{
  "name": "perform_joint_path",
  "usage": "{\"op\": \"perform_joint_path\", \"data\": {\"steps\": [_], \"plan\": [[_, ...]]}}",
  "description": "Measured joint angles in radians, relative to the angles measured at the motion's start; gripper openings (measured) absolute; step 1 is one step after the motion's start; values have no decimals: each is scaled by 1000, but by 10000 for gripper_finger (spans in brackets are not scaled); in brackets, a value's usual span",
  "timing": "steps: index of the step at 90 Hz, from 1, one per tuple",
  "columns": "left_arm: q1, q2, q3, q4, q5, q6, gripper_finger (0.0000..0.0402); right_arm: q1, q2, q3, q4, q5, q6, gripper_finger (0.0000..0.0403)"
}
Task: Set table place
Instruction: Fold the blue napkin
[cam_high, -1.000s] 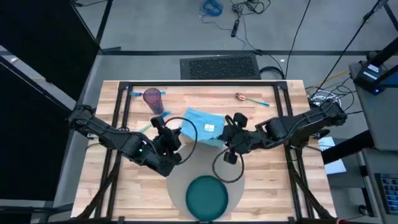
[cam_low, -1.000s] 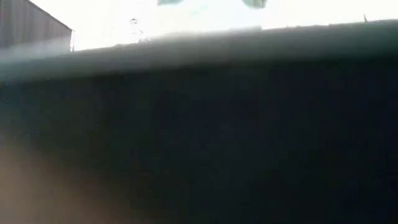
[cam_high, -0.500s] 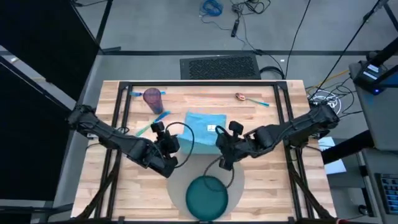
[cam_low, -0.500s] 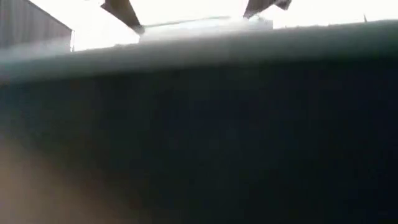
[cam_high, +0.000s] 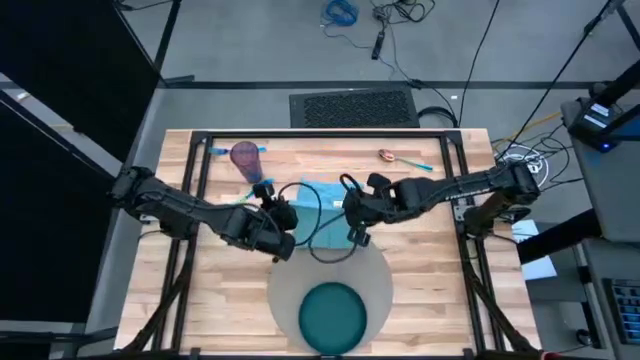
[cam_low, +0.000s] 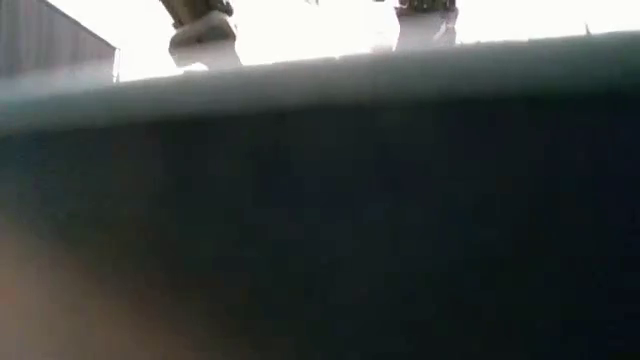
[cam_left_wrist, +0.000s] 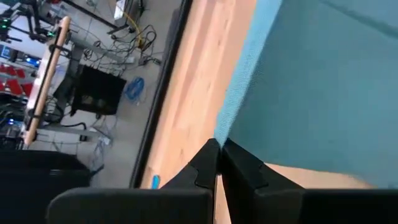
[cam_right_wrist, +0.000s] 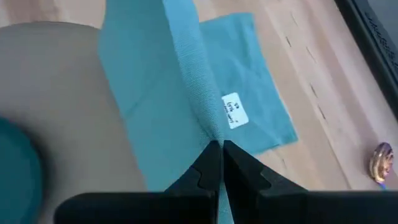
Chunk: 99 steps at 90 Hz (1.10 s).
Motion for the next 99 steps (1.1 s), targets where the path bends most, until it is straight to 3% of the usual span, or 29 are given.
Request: {"op": "perform_joint_path", "data": {"steps": [33,77,99], "plan": [[93,0,-1,52,56,106,0,-164,-1,-85,67,-100,-121,0],[302,0,-218,410,231,308,0,-336,-1,-146,156,-267,-268,0],[380,0,-282,549,357,361,0,-426,-1,-269,289,-370,-295,0]]}}
